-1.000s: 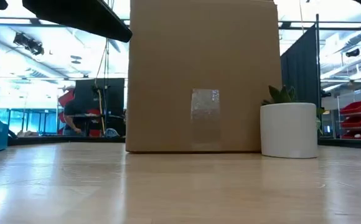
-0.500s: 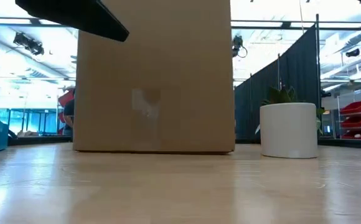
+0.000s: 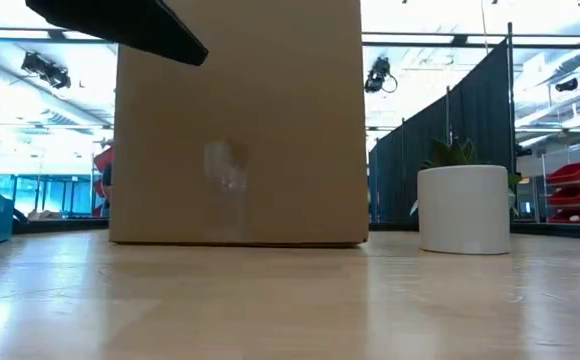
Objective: Wrap mug
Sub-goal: Close the brown box
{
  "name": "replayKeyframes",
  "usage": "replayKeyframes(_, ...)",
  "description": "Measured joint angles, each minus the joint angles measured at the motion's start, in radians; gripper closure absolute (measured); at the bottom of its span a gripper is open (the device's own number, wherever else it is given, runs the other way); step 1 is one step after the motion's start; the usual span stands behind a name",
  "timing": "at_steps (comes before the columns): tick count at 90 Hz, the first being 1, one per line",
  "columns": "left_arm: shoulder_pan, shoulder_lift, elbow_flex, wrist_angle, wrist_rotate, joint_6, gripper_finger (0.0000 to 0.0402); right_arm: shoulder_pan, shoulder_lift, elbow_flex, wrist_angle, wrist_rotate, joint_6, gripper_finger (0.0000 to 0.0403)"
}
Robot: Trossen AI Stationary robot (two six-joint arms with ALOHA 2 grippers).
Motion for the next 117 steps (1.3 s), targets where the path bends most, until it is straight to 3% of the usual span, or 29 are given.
replayKeyframes(19,0.000,0.000,0.000,0.026,-0.056,0.000,0.0402,0.138,-0.001,0.035,-0.022,-0.197,-0.235,0.0190)
replayKeyframes(26,0.000,0.000,0.000,0.056,-0.068,0.016,0.0402,0.204,0.002,0.034,-0.100,-0.214,-0.333,0.0195)
replayKeyframes(32,-0.007,-0.012,0.010,0.049,-0.070,0.028,0.0402,0.262,0.012,0.034,-0.178,-0.131,-0.416,0.0202)
replayKeyframes(45,-0.032,-0.090,0.054,-0.006,-0.140,0.039,0.0402,0.332,0.027,-0.037,-0.306,0.296,-0.524,0.0228)
replayKeyframes(53,-0.039,-0.151,0.069,-0.001,-0.197,0.107,0.0402,0.324,0.026,-0.102,-0.323,0.463,-0.544,0.0247)
replayKeyframes(63,-0.019,-0.232,0.080,0.002,-0.278,0.218,0.0402,0.290,0.023,-0.170,-0.308,0.483,-0.545,0.0269)
replayKeyframes(76,0.040,-0.337,0.080,-0.002,-0.407,0.299,0.0402,0.254,0.024,-0.270,-0.261,0.364,-0.534,0.0297)
replayKeyframes(95,0.192,-0.419,0.081,-0.021,-0.338,0.296,0.0402,0.228,0.015,-0.325,-0.205,0.233,-0.550,0.0344)
replayKeyframes(117,0.336,-0.420,0.080,-0.244,-0.129,0.096,0.0402,0.197,-0.071,-0.234,-0.160,0.329,-0.756,0.0399)
